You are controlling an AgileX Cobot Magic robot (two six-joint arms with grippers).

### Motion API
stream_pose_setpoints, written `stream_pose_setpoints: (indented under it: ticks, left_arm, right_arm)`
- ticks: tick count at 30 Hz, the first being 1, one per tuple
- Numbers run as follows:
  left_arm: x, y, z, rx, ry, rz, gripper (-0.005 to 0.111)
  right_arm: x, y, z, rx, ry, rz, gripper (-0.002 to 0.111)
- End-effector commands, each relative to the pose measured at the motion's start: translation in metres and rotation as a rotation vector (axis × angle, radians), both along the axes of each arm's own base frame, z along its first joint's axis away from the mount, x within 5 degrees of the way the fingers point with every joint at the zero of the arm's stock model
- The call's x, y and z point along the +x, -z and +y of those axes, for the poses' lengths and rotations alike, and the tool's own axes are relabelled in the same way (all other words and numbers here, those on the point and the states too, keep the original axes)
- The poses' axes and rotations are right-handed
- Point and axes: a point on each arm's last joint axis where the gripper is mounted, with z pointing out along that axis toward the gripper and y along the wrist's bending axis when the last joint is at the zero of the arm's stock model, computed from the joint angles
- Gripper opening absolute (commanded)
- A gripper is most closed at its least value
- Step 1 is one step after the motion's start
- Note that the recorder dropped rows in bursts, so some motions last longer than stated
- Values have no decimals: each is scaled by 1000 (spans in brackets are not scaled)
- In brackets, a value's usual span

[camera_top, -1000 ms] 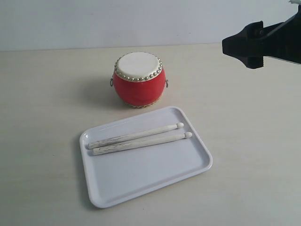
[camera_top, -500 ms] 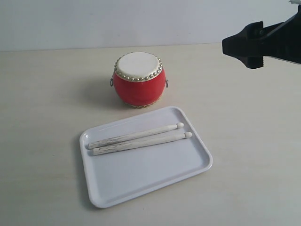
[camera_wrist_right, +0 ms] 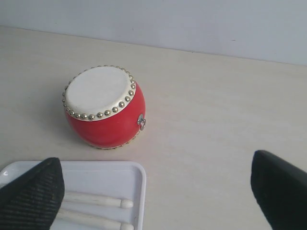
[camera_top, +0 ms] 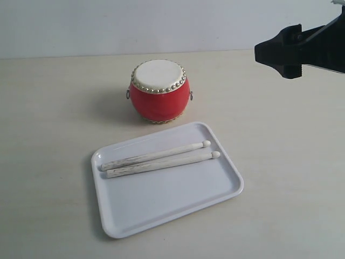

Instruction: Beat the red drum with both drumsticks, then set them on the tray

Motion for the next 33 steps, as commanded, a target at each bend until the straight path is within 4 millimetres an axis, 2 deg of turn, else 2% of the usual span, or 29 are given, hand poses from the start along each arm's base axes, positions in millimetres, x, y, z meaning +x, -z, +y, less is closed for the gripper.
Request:
stream_pose_setpoints:
  ticks: [1,4,9,13,22,26,33]
  left_arm:
    - [6,25,0,-26,-8,61,0]
    - [9,44,0,-23,-10,123,0]
    - [8,47,0,-43,-9,146,0]
    - [7,55,0,-56,-16,236,0]
    - [7,57,0,-47,-16,239,0]
    - [9,72,0,-43,-14,259,0]
    - [10,70,0,-36,-11,232,0]
  right_arm:
    - [1,1,-1,-3,8,2,105]
    - [1,1,-2,-4,15,-6,105]
    - [1,1,-2,-4,15,-6,105]
    - [1,1,-2,-4,15,-6,105]
    - [1,1,-2,-4,15,-6,105]
    - [1,1,-2,-4,15,-6,105]
    - [1,1,-2,-4,15,-6,105]
